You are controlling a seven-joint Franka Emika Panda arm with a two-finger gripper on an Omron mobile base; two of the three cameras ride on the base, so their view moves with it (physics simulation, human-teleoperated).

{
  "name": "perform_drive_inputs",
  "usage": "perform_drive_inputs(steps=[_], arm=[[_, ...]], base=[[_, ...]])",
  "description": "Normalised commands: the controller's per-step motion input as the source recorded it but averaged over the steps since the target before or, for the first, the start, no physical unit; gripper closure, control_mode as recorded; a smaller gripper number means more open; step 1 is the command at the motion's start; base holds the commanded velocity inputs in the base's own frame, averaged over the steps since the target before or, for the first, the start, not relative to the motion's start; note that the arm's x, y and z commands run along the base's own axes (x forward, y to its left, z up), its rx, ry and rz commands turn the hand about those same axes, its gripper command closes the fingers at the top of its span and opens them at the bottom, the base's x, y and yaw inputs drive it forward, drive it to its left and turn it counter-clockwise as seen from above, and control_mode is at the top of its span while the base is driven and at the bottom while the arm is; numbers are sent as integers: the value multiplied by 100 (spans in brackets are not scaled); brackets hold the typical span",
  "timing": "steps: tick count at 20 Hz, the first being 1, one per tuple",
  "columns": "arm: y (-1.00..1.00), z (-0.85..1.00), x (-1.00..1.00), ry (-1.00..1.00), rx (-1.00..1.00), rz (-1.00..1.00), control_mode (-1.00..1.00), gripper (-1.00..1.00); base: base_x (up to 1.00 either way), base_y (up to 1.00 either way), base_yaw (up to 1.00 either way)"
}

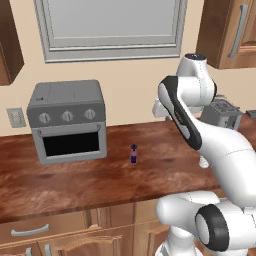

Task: Place the drinks on the dining counter in a tight cluster.

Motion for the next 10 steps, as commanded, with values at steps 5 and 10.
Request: perform_drive_inputs(steps=[5, 10], arm=[[0, -2, -12, -3, 1, 0, -100, -100], [-8, -11, -28, -3, 1, 0, -100, -100]], base=[[0, 0, 0], [0, 0, 0]])
